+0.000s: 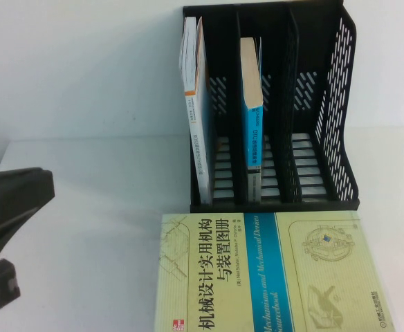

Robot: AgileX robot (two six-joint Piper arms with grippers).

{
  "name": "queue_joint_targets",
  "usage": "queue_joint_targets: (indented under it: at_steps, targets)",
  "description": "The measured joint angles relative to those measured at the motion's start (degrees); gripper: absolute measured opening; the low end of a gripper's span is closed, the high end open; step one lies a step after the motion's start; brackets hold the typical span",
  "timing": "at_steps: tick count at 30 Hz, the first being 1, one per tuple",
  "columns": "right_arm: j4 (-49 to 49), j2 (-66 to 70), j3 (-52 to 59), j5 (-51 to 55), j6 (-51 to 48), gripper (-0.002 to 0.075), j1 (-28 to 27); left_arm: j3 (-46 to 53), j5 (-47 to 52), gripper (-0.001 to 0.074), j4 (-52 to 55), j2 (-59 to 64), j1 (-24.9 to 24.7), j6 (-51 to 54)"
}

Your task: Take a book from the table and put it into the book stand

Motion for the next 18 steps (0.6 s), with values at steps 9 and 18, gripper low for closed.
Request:
queue_joint_targets:
  at_steps: [9,18]
  targets:
    - [0.00,0.00,0.00,0.10,0.00,-0.0003,0.00,18.13,-3.42,0.0006,-1.72,-11.22,13.17,1.48]
    - [0.00,0.00,0.00,0.10,0.13,-0.0003,0.00,45.86,-21.16,0.0005,-2.98,-33.08,31.10,2.50]
